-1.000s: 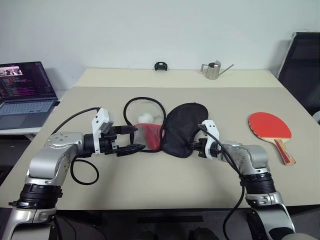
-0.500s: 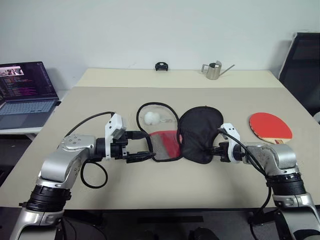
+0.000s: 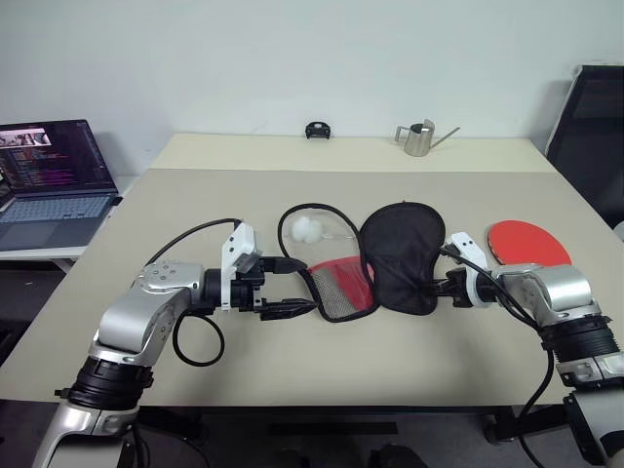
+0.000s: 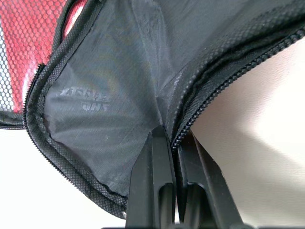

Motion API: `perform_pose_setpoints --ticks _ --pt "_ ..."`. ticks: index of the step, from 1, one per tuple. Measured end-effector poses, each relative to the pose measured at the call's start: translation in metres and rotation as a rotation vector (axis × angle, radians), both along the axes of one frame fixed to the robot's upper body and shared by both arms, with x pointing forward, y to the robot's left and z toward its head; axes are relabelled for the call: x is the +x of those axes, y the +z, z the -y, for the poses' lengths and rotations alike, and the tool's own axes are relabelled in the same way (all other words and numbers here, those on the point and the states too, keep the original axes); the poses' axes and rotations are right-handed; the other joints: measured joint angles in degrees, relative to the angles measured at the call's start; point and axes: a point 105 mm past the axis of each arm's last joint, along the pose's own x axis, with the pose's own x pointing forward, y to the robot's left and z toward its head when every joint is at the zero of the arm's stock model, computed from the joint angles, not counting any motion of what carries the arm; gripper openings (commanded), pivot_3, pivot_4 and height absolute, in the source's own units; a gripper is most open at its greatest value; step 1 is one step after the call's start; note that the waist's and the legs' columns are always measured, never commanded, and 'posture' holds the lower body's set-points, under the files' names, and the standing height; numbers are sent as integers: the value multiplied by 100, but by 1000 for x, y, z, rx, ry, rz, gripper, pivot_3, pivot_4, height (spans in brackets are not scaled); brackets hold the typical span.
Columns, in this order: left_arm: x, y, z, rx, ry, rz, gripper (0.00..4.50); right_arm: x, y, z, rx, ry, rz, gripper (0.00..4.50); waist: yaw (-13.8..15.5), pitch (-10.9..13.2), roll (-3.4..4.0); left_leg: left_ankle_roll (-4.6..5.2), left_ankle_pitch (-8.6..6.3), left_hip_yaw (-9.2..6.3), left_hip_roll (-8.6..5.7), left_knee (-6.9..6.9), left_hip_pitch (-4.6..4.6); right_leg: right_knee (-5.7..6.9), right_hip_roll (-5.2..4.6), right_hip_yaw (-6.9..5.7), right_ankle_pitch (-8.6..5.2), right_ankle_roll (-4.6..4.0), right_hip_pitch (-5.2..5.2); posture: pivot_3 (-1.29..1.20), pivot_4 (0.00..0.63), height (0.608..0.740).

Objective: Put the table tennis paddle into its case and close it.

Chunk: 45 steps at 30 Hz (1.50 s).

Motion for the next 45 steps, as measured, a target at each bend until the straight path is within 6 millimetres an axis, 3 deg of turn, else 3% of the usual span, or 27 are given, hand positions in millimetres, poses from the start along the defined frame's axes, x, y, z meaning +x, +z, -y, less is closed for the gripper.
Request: perform_pose_setpoints --ticks 9,18,21,26,30,34,40,45 --pt "0 0 5 -2 -15 -2 4500 7 4 21 -57 -23 3 20 2 0 0 0 0 0 0 0 -1 0 0 0 0 0 0 0 150 740" --pt "-1 -1 7 -3 -24 -4 4500 11 4 26 -78 -23 22 20 0 0 0 0 0 1 0 1 0 0 0 1 0 0 0 0 150 740" --pt "0 0 8 -5 -27 0 4500 16 5 28 -83 -36 37 670 -3 0 0 0 0 1 0 2 1 2 0 1 0 0 0 0 150 740" --pt "1 2 9 -5 -29 8 4500 20 8 31 -102 -48 58 2312 -3 0 0 0 0 1 0 3 1 2 0 2 0 0 0 0 150 740" --pt "1 2 9 -5 -30 9 4500 24 9 36 -114 -76 81 2312 -2 0 0 0 1 1 0 4 1 2 0 2 1 0 1 0 150 740" --pt "1 2 9 -5 -31 10 4500 31 12 56 -135 -179 108 2312 -1 0 0 -1 1 1 0 2 -1 1 0 1 1 0 -1 0 150 740" --pt "0 1 11 -9 -37 8 4500 23 23 85 -125 -264 123 2312 -1 1 1 -1 0 3 0 -1 -4 -3 0 3 0 0 -3 0 150 740" --pt "0 -1 15 -15 -46 4 4500 11 33 81 -13 -263 155 2312 -12 1 1 0 0 5 1 0 -3 0 0 5 0 0 -3 0 150 740"
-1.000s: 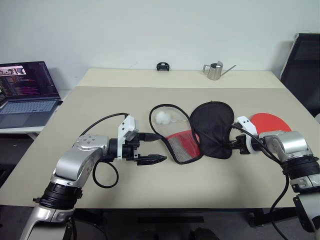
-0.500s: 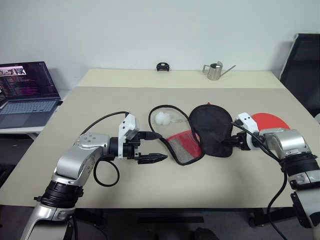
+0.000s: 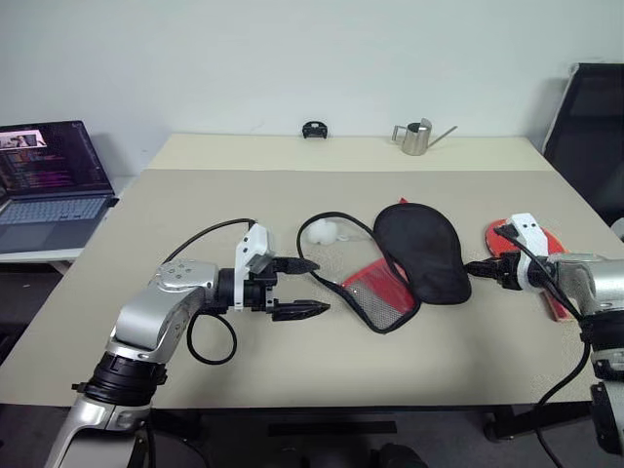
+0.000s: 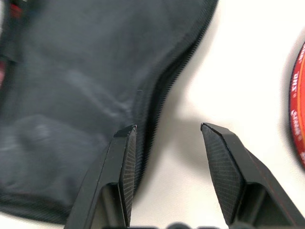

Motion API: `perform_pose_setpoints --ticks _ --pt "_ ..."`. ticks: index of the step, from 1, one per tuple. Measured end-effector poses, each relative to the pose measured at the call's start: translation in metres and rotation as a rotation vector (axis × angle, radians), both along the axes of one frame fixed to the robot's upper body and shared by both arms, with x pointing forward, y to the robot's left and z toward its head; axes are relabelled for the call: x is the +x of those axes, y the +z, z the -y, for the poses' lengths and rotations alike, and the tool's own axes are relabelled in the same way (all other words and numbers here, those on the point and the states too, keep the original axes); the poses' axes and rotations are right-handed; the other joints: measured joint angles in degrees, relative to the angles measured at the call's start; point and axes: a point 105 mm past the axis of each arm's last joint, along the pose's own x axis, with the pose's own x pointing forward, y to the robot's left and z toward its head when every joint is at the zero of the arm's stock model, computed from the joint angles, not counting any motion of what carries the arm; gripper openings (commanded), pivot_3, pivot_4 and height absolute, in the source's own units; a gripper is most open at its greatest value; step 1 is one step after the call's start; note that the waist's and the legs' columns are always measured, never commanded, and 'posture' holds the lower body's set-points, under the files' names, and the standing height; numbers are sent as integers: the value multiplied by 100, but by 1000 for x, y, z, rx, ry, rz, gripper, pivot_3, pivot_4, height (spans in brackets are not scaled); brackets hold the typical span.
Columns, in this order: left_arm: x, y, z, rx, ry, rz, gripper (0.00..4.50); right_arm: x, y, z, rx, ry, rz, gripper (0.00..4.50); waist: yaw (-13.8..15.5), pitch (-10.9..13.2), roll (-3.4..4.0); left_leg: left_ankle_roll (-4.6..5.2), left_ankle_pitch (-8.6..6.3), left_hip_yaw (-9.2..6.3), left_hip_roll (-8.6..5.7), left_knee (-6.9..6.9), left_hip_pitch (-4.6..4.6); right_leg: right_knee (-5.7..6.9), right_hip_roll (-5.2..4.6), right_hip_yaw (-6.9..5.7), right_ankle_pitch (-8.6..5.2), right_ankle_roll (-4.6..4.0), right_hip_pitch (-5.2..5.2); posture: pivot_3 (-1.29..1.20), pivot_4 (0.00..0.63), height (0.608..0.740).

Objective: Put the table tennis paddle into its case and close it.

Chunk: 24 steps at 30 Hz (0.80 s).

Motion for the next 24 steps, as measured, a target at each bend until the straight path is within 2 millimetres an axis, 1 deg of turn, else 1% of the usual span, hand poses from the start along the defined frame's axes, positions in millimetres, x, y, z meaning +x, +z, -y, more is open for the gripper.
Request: perform_pose_setpoints --ticks 2,7,9,11,13,15,19,23,24 --pt "0 0 1 -1 -4 -2 4500 -7 9 -3 40 14 45 2312 -1 0 0 0 0 -1 1 0 0 0 1 -1 0 0 1 0 150 740" --pt "3 -1 0 -2 -4 -14 4500 -21 9 -20 144 47 61 2312 -7 0 0 0 0 0 2 0 2 3 1 1 0 0 1 0 150 740" --pt "3 0 0 -2 -10 -14 4500 -21 14 -21 178 36 82 2663 -2 0 0 0 0 -1 1 1 1 3 1 0 0 0 1 0 150 740" --pt "3 1 0 -1 -11 -10 4500 -22 21 -14 189 1 114 3115 4 0 0 0 0 -1 1 1 1 1 1 -1 0 0 1 0 150 740" --pt "3 1 0 0 -12 -10 4500 -23 26 -6 194 -42 149 3869 8 0 0 0 0 -2 1 0 0 0 1 -1 0 0 1 0 150 740" --pt "3 1 -1 3 -10 -9 4500 -23 27 2 186 -88 176 4471 8 0 0 0 0 -1 1 0 0 0 1 0 0 0 1 0 150 740" --pt "2 4 -2 6 -11 2 4500 -24 28 26 118 -197 246 4471 7 0 0 0 0 -1 1 0 0 1 1 0 0 0 1 0 150 740" --pt "-2 9 2 6 -33 25 4500 -31 21 47 28 -271 264 4471 8 0 1 0 0 2 1 0 1 1 1 2 0 0 2 0 150 740" --pt "-3 10 3 5 -38 28 4500 -33 18 55 2 -297 260 4471 8 0 1 1 0 2 1 0 1 2 1 1 0 0 2 0 150 740"
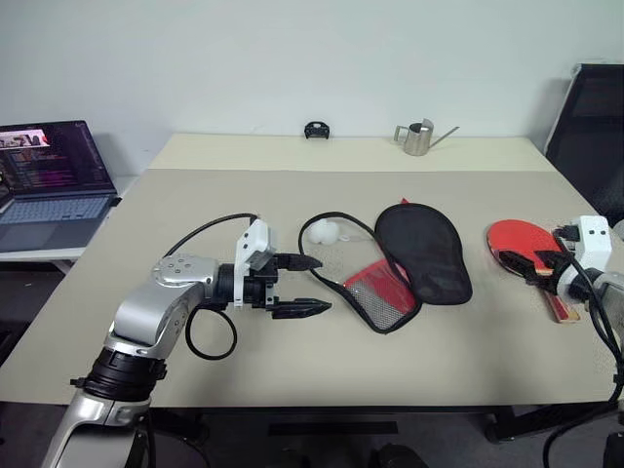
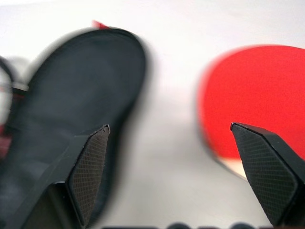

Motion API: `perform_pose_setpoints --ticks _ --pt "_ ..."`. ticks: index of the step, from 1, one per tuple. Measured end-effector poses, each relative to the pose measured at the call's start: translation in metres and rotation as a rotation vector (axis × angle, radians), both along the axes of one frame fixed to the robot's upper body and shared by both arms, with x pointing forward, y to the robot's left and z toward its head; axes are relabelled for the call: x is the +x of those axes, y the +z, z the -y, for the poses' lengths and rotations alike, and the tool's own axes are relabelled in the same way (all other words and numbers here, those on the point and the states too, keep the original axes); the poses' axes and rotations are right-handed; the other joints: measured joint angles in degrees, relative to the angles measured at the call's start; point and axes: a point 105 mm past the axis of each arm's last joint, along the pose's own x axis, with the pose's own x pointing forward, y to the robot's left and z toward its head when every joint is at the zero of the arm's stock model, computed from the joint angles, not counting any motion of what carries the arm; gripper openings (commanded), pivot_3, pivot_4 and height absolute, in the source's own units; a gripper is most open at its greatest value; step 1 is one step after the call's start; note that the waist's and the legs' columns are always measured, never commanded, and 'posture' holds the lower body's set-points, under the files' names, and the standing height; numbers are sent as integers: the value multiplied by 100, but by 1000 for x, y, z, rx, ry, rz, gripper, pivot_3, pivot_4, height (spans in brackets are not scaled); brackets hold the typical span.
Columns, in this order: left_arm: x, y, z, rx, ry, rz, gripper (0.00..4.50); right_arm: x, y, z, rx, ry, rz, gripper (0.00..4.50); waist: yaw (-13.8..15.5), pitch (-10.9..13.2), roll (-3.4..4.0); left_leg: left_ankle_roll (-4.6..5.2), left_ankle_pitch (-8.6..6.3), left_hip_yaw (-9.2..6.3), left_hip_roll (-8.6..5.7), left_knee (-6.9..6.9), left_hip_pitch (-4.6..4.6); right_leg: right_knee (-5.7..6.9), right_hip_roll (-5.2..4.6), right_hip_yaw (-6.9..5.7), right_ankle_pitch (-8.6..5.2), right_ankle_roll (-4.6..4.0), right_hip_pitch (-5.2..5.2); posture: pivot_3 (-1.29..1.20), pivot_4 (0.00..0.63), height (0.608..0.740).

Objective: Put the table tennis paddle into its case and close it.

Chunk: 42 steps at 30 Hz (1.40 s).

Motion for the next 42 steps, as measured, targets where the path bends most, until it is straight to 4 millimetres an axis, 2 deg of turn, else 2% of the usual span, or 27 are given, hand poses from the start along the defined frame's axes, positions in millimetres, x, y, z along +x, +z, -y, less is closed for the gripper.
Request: perform_pose_setpoints --ticks 3,10,14,17,27,30,38,42 --pt "0 3 5 -6 -19 4 4500 -4 -9 21 -30 -75 -27 4471 0 0 0 2 2 2 0 1 1 2 1 0 0 0 1 0 150 740" --pt "0 23 27 -32 -102 39 4500 -10 -29 45 -34 -135 -83 4471 -4 0 1 3 2 4 0 1 2 2 7 3 0 0 3 0 150 740" --pt "-1 31 41 -39 -167 59 4500 -11 -46 49 -11 -133 -130 4471 -10 -1 1 3 2 6 0 1 4 3 10 6 0 0 3 0 150 740" --pt "1 32 43 -41 -181 61 4500 -12 -55 52 0 -141 -156 4471 -24 -3 6 3 3 8 1 1 6 3 11 9 0 0 3 0 150 740" --pt "5 29 40 -31 -170 65 4500 -2 -59 45 -74 -92 -160 4471 -21 -3 6 2 3 7 2 2 6 3 13 9 0 0 4 0 150 740" --pt "6 29 39 -26 -171 68 4500 1 -59 44 -111 -78 -154 3864 -30 -3 6 2 3 7 3 3 6 3 13 11 0 0 4 0 150 740" --pt "8 24 29 0 -139 63 4500 4 -59 45 -156 -88 -158 1177 -37 -3 6 4 4 8 5 8 12 6 15 13 4 6 9 0 150 740" --pt "9 21 22 11 -116 57 4500 4 -60 45 -152 -96 -159 1078 -38 -4 5 4 4 8 6 8 11 6 15 13 5 6 9 0 150 740"
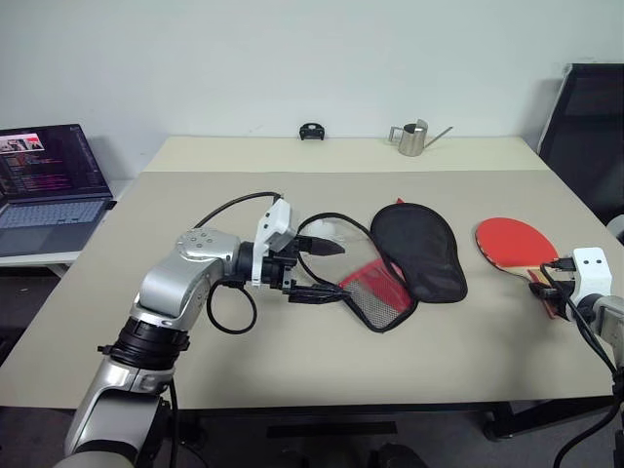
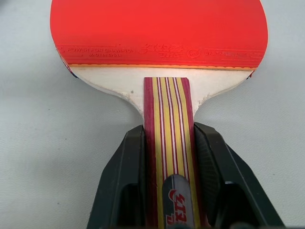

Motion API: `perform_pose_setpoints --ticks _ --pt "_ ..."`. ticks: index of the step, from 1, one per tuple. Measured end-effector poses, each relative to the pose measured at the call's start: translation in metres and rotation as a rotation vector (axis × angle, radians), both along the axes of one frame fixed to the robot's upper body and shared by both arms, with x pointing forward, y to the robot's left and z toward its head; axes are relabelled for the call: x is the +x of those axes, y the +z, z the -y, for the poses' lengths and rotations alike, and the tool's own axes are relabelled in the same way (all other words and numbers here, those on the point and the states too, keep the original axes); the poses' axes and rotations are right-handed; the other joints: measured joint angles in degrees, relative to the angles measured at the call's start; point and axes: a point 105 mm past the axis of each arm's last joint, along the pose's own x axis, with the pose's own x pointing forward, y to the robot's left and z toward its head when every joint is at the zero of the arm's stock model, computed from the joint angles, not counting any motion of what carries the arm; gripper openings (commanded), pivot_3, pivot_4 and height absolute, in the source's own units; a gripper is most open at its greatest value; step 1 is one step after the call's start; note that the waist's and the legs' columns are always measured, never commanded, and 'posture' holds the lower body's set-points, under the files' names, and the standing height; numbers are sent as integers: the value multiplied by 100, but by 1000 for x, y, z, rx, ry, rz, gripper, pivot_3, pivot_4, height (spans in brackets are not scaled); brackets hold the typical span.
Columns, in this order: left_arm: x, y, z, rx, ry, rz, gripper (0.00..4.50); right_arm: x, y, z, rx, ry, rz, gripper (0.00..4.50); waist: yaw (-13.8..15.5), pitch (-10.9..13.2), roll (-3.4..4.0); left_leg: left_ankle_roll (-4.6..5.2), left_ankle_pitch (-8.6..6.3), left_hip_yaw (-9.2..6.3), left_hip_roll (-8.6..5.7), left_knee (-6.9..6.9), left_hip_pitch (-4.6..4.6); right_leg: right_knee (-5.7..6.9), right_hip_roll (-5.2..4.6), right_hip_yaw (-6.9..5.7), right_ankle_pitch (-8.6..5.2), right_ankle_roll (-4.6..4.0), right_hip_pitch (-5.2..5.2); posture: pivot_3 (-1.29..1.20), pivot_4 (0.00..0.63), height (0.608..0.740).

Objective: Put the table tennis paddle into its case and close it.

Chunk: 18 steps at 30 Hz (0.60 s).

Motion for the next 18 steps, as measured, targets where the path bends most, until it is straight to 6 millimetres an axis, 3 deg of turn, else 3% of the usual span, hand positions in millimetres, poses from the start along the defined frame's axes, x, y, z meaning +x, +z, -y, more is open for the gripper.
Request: perform_pose_setpoints --ticks 5,9,18 --pt "1 -4 -10 15 33 -12 4500 1 1 -3 10 -26 5 1078 -2 0 0 0 0 -1 2 0 1 2 1 1 1 -1 0 0 150 740" --pt "3 -5 -21 19 83 -9 4500 6 8 -19 63 -37 31 1078 -12 3 7 0 0 0 2 -3 -1 3 1 2 1 -1 -6 0 150 740" --pt "1 -11 -33 18 149 -25 4500 21 81 -71 99 15 229 1078 29 12 20 0 0 -8 1 -4 -12 -3 -1 -5 0 -1 -10 0 150 740"
